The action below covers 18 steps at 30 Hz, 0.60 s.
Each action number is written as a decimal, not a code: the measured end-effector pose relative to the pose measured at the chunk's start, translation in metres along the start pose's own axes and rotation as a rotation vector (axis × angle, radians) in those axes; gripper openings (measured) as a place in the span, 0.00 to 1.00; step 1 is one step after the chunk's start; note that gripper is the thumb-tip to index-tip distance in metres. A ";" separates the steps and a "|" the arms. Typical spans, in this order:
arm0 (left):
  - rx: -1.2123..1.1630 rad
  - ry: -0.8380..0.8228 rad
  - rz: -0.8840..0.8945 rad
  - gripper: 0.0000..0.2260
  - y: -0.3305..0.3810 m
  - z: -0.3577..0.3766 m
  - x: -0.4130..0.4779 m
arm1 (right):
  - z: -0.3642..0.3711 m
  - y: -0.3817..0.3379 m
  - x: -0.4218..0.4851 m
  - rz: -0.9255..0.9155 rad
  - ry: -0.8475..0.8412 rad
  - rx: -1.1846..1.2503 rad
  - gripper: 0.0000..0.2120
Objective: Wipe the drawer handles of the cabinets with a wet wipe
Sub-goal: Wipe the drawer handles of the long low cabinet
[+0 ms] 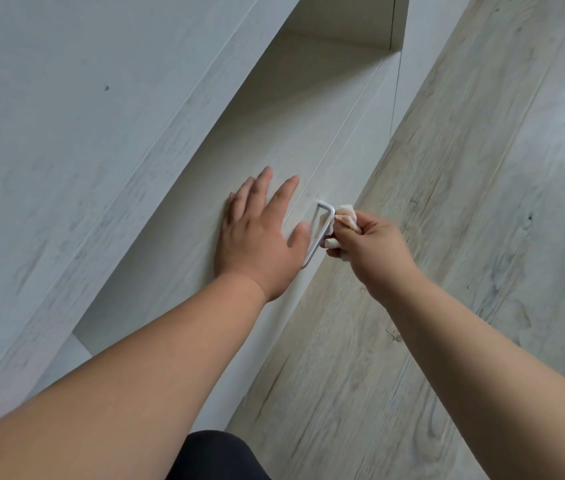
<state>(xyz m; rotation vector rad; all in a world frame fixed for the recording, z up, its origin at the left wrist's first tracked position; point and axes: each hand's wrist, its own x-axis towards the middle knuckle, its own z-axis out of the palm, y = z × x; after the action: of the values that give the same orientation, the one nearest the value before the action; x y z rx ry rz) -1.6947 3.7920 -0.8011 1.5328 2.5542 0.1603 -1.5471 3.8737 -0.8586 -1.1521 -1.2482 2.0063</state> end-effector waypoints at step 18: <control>0.002 0.013 0.003 0.32 -0.001 0.001 0.000 | 0.008 -0.019 0.023 0.082 -0.029 0.191 0.09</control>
<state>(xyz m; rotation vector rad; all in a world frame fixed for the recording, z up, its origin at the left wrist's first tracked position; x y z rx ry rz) -1.6950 3.7915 -0.8018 1.5415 2.5631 0.1685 -1.5659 3.8967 -0.8489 -1.1009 -1.0120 2.1562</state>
